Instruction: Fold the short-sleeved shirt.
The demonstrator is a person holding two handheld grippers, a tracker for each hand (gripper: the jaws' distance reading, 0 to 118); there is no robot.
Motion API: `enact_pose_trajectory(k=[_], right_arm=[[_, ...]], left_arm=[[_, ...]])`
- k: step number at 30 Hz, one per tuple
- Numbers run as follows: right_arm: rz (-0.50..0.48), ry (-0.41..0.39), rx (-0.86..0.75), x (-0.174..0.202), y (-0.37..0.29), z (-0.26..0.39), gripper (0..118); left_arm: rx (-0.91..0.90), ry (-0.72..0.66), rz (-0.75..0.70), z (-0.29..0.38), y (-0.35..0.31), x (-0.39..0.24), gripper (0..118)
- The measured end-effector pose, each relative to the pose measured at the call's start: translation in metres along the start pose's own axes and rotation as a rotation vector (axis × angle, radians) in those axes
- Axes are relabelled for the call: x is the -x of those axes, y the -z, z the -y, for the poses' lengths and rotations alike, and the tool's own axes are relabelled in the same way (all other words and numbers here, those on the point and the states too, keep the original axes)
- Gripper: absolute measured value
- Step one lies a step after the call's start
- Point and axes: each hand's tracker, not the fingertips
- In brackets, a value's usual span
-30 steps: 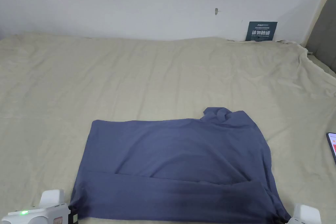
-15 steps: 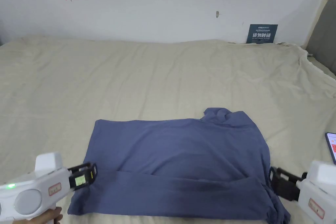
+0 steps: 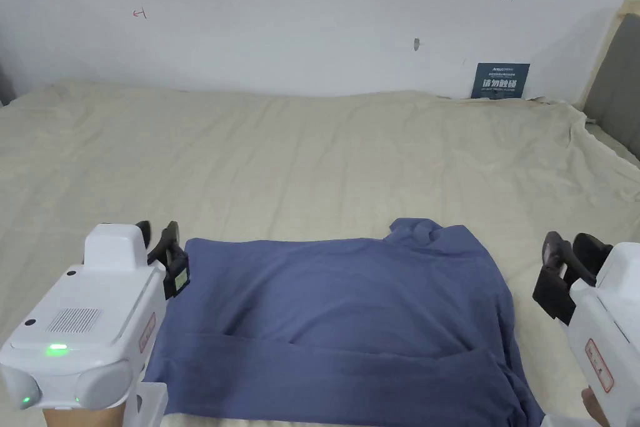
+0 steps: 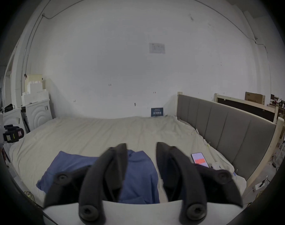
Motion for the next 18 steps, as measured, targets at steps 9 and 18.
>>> enact_pose_trajectory(k=[9, 18], right_arm=[[-0.018, -0.034, -0.025, 0.007, 0.011, -0.002, 0], [-0.044, -0.037, 0.010, 0.013, 0.057, -0.002, 0]], left_arm=[[0.030, -0.041, 0.072, 0.001, 0.016, 0.007, 0], [0.161, -0.093, 0.122, 0.001, 0.105, 0.027, 0]])
